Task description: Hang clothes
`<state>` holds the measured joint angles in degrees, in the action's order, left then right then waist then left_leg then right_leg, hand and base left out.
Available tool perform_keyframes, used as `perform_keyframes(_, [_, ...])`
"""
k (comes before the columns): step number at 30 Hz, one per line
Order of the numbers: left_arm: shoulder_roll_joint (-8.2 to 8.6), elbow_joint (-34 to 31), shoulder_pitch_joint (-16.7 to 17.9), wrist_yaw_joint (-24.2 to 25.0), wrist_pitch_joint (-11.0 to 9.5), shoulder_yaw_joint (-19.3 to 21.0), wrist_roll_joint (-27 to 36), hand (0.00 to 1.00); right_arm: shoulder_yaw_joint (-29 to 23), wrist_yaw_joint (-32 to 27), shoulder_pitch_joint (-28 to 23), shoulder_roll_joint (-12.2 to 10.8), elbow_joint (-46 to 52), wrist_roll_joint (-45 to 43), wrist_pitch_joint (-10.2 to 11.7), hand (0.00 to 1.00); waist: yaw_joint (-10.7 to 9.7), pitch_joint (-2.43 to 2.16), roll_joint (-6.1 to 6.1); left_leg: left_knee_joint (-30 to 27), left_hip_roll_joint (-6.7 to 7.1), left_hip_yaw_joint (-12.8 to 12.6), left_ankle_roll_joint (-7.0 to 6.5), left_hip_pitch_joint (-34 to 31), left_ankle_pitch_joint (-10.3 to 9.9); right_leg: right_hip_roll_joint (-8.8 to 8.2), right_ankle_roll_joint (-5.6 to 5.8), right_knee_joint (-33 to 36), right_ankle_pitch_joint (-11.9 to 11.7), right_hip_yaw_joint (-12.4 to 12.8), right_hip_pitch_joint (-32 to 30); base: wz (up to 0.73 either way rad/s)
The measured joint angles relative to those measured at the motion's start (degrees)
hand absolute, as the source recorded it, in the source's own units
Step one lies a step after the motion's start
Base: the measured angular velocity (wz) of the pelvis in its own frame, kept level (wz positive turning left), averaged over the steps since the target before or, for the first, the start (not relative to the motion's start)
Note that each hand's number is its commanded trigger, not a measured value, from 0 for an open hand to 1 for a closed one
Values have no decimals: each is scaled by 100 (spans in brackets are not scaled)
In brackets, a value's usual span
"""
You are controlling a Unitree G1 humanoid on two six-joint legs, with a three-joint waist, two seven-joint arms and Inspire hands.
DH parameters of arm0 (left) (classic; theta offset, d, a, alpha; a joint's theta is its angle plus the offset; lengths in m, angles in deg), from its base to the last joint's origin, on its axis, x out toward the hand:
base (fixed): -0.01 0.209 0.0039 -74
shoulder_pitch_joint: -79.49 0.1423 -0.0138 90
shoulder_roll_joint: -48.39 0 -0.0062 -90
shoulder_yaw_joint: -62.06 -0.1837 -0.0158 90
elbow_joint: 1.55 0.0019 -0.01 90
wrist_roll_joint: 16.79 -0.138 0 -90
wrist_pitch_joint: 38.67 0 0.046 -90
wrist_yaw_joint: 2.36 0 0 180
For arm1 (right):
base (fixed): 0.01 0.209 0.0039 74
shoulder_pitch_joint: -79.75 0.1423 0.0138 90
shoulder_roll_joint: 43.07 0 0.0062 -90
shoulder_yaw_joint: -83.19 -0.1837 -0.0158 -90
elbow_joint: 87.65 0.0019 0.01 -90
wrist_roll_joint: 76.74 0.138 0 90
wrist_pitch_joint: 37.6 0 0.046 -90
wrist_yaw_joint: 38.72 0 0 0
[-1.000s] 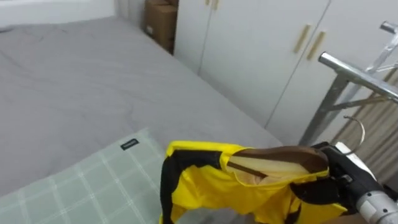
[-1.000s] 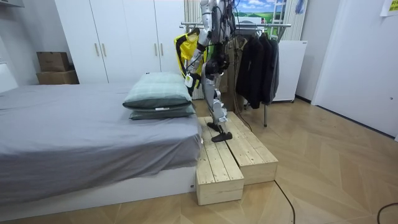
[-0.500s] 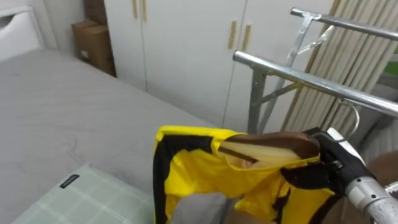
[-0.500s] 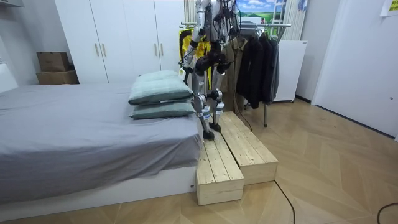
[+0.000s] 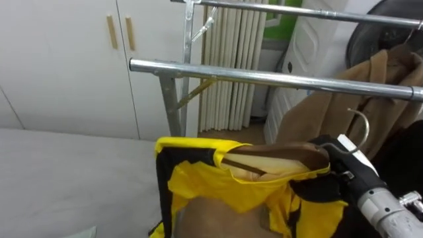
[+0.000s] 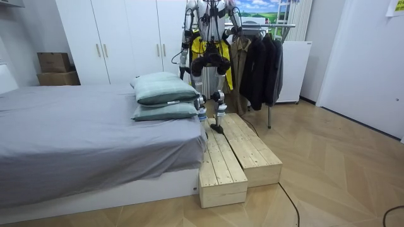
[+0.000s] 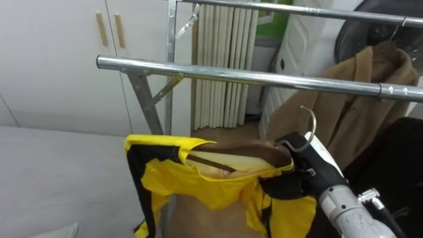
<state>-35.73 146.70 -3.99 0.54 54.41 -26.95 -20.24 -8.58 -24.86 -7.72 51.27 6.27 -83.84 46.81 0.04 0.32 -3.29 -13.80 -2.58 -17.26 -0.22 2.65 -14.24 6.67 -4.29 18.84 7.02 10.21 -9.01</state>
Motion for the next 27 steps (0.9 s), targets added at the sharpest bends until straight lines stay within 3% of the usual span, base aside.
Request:
perform_keyframes(4, [-4, 6, -8, -5, -7, -3, 1, 0, 5, 16, 0, 0, 13, -46, -4, 100, 31, 12, 27, 122, 8, -107, 4, -6, -3, -2, -2, -28, 1, -83, -91, -17])
perform_keyframes(11, [-3, 6, 33, -49, -64, -3, 7, 0, 11, 63, 18, 5, 12, 0, -9, 100, 35, 9, 25, 248, -6, -155, 21, 52, 5, 58, -8, -218, -1, 38, -40, -10])
perform_keyframes(19, [2, -24, 193, -205, -220, 57, 4, 0, -39, 134, 29, 6, 33, 0, -24, 100, 16, -21, -104, 307, -8, -129, 27, 118, 9, 63, -16, -291, 2, 16, 46, 0])
perform_keyframes(24, [-16, -48, 209, -254, -260, 70, 37, 0, -36, 189, 29, 46, 45, 101, -25, 100, 21, 7, -195, 310, -21, 20, 27, 253, 9, 39, -32, -430, -16, -102, 279, 12])
perform_keyframes(27, [-15, -89, 207, -255, -271, 86, -6, 0, -32, 289, 30, 46, -2, 100, -25, 100, 88, -1, -217, 309, -27, 32, 27, 269, 8, 37, -36, -450, -19, -121, 308, 5])
